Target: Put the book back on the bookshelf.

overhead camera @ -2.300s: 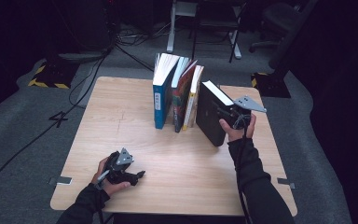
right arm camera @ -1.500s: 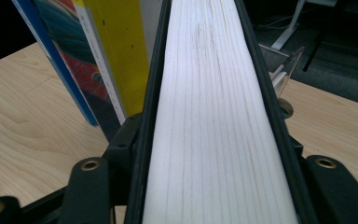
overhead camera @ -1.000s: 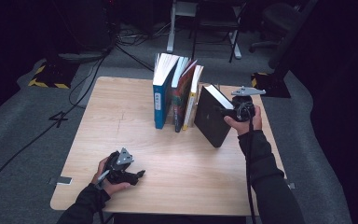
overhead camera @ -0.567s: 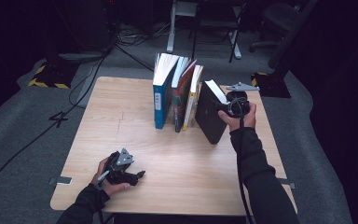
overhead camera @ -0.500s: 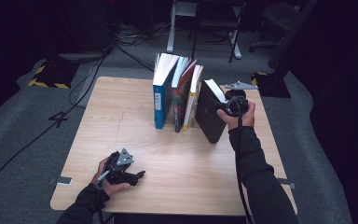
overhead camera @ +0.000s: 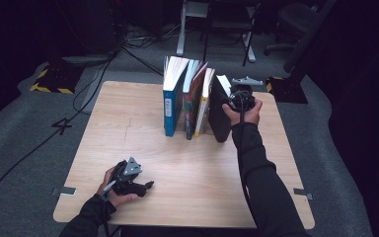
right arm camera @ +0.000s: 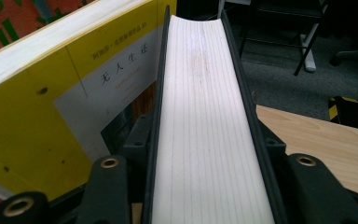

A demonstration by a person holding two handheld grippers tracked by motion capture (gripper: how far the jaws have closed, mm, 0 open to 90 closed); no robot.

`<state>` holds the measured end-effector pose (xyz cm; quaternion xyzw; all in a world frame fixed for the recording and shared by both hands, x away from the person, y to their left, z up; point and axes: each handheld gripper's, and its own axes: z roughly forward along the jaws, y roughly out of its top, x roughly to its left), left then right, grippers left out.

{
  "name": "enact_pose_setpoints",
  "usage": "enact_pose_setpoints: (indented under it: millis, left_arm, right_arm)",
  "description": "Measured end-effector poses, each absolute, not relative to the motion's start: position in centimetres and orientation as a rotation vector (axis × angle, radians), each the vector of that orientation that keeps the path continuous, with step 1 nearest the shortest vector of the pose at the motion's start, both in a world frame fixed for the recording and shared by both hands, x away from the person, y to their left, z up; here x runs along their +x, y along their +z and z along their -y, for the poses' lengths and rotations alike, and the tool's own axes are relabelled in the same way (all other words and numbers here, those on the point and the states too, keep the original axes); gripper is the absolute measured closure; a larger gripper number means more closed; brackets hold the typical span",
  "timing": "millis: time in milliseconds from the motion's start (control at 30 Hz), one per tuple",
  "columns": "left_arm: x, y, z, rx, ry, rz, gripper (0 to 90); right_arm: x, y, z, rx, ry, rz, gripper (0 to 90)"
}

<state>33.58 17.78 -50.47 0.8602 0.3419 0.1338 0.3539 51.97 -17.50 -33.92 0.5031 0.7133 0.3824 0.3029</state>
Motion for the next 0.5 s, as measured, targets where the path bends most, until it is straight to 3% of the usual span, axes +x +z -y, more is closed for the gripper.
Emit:
enact_pose_setpoints:
  millis: [500]
  left_arm:
    - [33.5,-50.4,-17.8,2.230,0.345,-0.875,20.4]
  right_arm:
    - [54.6,-34.5,17.2,1.367,1.028,-1.843,53.2]
